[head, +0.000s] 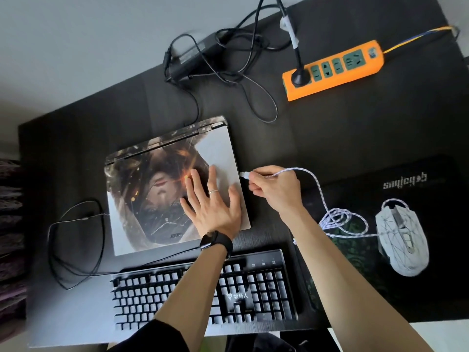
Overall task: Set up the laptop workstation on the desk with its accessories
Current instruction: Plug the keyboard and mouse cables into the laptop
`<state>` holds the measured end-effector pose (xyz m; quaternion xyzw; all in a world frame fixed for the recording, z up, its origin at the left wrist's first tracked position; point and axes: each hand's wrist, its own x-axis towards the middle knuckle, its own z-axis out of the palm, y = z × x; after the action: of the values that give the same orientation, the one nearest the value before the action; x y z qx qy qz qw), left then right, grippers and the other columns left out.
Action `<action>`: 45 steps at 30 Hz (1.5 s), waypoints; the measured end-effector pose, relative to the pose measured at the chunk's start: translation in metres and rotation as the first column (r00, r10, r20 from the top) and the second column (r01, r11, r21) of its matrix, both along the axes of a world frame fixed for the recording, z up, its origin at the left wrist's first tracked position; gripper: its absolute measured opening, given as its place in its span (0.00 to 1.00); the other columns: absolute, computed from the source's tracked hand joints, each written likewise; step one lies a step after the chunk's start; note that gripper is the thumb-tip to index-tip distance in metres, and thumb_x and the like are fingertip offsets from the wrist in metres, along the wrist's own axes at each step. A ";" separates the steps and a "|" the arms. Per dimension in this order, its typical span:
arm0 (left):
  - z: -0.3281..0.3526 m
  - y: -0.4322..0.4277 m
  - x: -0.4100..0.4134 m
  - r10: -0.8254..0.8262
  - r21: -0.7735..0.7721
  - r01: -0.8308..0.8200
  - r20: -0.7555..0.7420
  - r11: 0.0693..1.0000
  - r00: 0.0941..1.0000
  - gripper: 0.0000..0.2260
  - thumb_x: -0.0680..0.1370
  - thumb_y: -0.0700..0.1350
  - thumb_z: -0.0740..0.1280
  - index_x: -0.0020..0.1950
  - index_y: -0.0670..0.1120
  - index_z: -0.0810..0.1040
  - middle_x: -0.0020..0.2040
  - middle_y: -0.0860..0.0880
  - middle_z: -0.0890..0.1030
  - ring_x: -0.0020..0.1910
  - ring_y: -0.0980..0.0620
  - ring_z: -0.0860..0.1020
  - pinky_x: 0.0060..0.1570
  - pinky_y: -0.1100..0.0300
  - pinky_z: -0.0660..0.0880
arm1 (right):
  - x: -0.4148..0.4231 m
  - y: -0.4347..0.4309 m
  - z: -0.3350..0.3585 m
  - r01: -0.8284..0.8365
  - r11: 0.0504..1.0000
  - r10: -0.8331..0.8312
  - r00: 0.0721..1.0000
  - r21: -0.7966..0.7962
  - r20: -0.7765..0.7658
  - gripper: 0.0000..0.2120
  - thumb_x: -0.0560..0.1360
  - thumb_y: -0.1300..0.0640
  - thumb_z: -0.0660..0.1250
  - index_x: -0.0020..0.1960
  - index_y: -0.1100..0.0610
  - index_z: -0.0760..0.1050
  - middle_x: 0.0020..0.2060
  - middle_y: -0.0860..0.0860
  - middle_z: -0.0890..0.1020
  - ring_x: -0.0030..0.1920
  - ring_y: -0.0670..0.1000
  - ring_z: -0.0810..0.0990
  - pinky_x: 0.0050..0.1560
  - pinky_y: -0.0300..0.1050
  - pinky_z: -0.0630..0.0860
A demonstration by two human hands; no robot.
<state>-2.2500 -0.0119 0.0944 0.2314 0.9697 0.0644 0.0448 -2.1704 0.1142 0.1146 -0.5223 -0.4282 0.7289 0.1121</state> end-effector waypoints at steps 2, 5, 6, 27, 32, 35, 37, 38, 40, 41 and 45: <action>0.000 0.001 0.000 -0.002 -0.001 0.002 -0.005 1.000 1.000 0.28 0.78 0.63 0.52 0.78 0.59 0.58 0.81 0.48 0.53 0.80 0.48 0.49 0.75 0.38 0.49 | 0.000 0.007 -0.002 -0.059 0.998 0.059 0.998 0.005 -0.010 0.03 0.74 0.62 0.74 0.44 0.55 0.85 0.35 0.56 0.87 0.42 0.55 0.88 0.51 0.52 0.85; 0.000 0.000 0.000 -0.007 0.003 0.007 -0.004 1.000 1.000 0.28 0.78 0.63 0.52 0.79 0.59 0.58 0.81 0.48 0.53 0.80 0.48 0.48 0.75 0.37 0.49 | 0.001 0.023 -0.003 -0.192 0.981 0.192 0.981 0.020 -0.006 0.03 0.74 0.61 0.74 0.44 0.54 0.86 0.36 0.57 0.87 0.44 0.57 0.88 0.54 0.53 0.84; 0.000 0.000 0.000 -0.007 0.000 0.007 -0.001 1.000 1.000 0.28 0.78 0.63 0.52 0.79 0.59 0.57 0.81 0.48 0.53 0.80 0.48 0.48 0.75 0.37 0.49 | 0.000 0.026 -0.003 -0.226 0.974 0.226 0.974 0.020 -0.008 0.03 0.74 0.61 0.73 0.46 0.55 0.86 0.37 0.57 0.87 0.44 0.57 0.88 0.54 0.53 0.84; 0.000 -0.001 0.000 -0.006 0.003 0.006 0.022 1.000 1.000 0.29 0.78 0.63 0.52 0.79 0.59 0.57 0.81 0.48 0.52 0.80 0.48 0.47 0.75 0.38 0.47 | -0.023 -0.022 -0.006 0.343 0.939 -0.342 0.936 0.002 0.084 0.06 0.75 0.61 0.73 0.50 0.56 0.78 0.34 0.52 0.87 0.37 0.51 0.88 0.47 0.52 0.85; 0.000 -0.001 -0.002 -0.021 -0.010 0.021 0.014 1.000 1.000 0.28 0.79 0.63 0.54 0.79 0.59 0.57 0.81 0.48 0.53 0.80 0.47 0.48 0.75 0.37 0.48 | -0.016 -0.017 -0.002 0.319 0.946 -0.316 0.946 -0.049 0.066 0.07 0.76 0.62 0.73 0.53 0.63 0.80 0.35 0.54 0.87 0.38 0.50 0.88 0.42 0.44 0.85; 0.001 -0.001 -0.002 -0.049 -0.040 0.049 0.004 0.998 0.999 0.29 0.79 0.63 0.55 0.78 0.56 0.59 0.80 0.45 0.55 0.79 0.44 0.51 0.73 0.36 0.52 | -0.011 -0.012 -0.003 0.241 0.970 -0.239 0.970 -0.027 0.050 0.08 0.75 0.61 0.74 0.52 0.62 0.80 0.35 0.53 0.87 0.39 0.50 0.88 0.44 0.46 0.85; 0.007 0.000 -0.009 -0.072 -0.059 0.071 -0.030 0.996 0.997 0.30 0.76 0.65 0.58 0.75 0.53 0.65 0.77 0.42 0.62 0.76 0.40 0.59 0.69 0.36 0.59 | -0.008 -0.010 -0.002 0.205 0.978 -0.204 0.978 -0.032 0.035 0.08 0.75 0.61 0.75 0.52 0.63 0.80 0.37 0.55 0.87 0.39 0.51 0.88 0.45 0.48 0.85; 0.012 0.003 -0.018 -0.087 -0.045 0.085 -0.052 0.995 0.995 0.29 0.75 0.66 0.59 0.72 0.52 0.68 0.74 0.43 0.66 0.72 0.38 0.63 0.67 0.38 0.63 | -0.007 -0.009 -0.001 0.194 0.980 -0.193 0.981 -0.037 0.033 0.08 0.75 0.61 0.75 0.52 0.63 0.80 0.37 0.56 0.87 0.39 0.51 0.88 0.46 0.49 0.86; 0.020 0.014 -0.046 -0.161 -0.030 0.160 -0.055 0.987 0.985 0.26 0.73 0.66 0.62 0.66 0.52 0.71 0.68 0.46 0.70 0.66 0.39 0.68 0.63 0.43 0.67 | -0.005 -0.010 -0.001 0.180 0.983 -0.179 0.983 -0.041 0.033 0.08 0.75 0.61 0.75 0.51 0.63 0.80 0.37 0.55 0.87 0.39 0.51 0.88 0.47 0.52 0.86; 0.024 0.023 -0.061 -0.217 -0.044 0.215 -0.050 0.976 0.975 0.26 0.73 0.66 0.63 0.65 0.53 0.71 0.66 0.47 0.70 0.64 0.41 0.69 0.63 0.44 0.67 | -0.005 -0.011 -0.001 0.178 0.983 -0.177 0.984 -0.037 0.027 0.07 0.75 0.61 0.74 0.50 0.62 0.79 0.36 0.55 0.87 0.39 0.50 0.88 0.48 0.53 0.85; 0.034 0.078 -0.095 -0.305 -0.101 0.302 -0.024 0.948 0.952 0.31 0.71 0.66 0.67 0.68 0.51 0.70 0.64 0.45 0.71 0.65 0.41 0.69 0.66 0.45 0.67 | -0.008 -0.012 -0.005 0.171 0.985 -0.171 0.985 -0.003 0.014 0.07 0.76 0.59 0.73 0.50 0.60 0.79 0.38 0.54 0.88 0.38 0.46 0.88 0.47 0.53 0.85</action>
<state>-2.3451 0.0656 0.1284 0.3765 0.9252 0.0057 0.0462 -2.1783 0.1022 0.1093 -0.5621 -0.3809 0.7141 0.1702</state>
